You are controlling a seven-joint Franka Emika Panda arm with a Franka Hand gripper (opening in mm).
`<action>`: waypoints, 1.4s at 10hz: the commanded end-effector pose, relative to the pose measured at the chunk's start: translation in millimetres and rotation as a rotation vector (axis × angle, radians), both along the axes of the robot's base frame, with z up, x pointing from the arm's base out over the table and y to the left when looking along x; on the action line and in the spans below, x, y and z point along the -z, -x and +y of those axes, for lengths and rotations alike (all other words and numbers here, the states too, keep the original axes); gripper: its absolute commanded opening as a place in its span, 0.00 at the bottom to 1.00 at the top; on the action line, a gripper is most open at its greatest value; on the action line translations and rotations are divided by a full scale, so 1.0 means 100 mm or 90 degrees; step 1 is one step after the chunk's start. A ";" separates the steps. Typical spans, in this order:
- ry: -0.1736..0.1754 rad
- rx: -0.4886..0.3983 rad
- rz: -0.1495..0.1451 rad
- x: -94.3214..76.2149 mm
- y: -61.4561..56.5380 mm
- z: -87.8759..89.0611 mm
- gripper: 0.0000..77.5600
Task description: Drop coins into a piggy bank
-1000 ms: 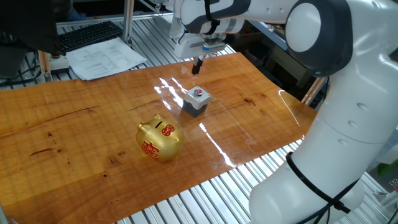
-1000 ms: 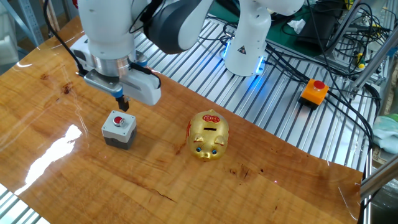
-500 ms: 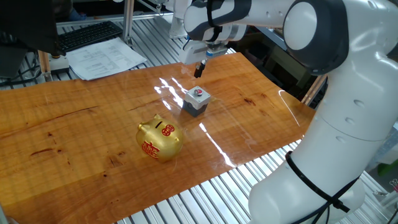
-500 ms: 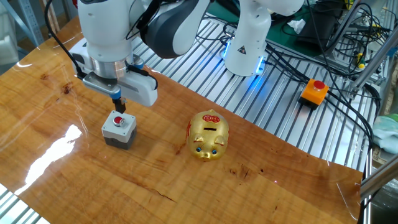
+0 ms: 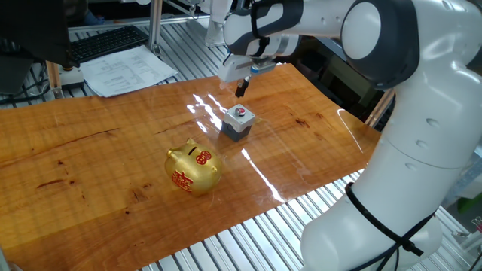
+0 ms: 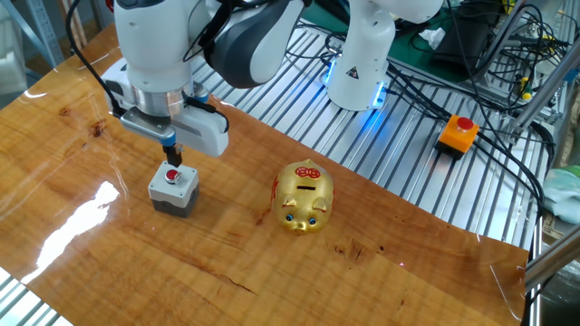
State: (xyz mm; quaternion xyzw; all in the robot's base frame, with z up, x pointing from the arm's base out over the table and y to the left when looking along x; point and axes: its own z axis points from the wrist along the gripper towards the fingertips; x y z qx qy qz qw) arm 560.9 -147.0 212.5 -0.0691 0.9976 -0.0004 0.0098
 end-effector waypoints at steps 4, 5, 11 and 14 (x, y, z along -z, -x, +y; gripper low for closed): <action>-0.003 -0.001 -0.017 0.12 0.02 -0.03 0.00; -0.003 -0.001 -0.017 0.12 0.02 -0.03 0.00; 0.000 0.056 -0.014 0.12 0.03 -0.03 0.00; -0.001 0.068 -0.001 0.12 0.03 -0.03 0.00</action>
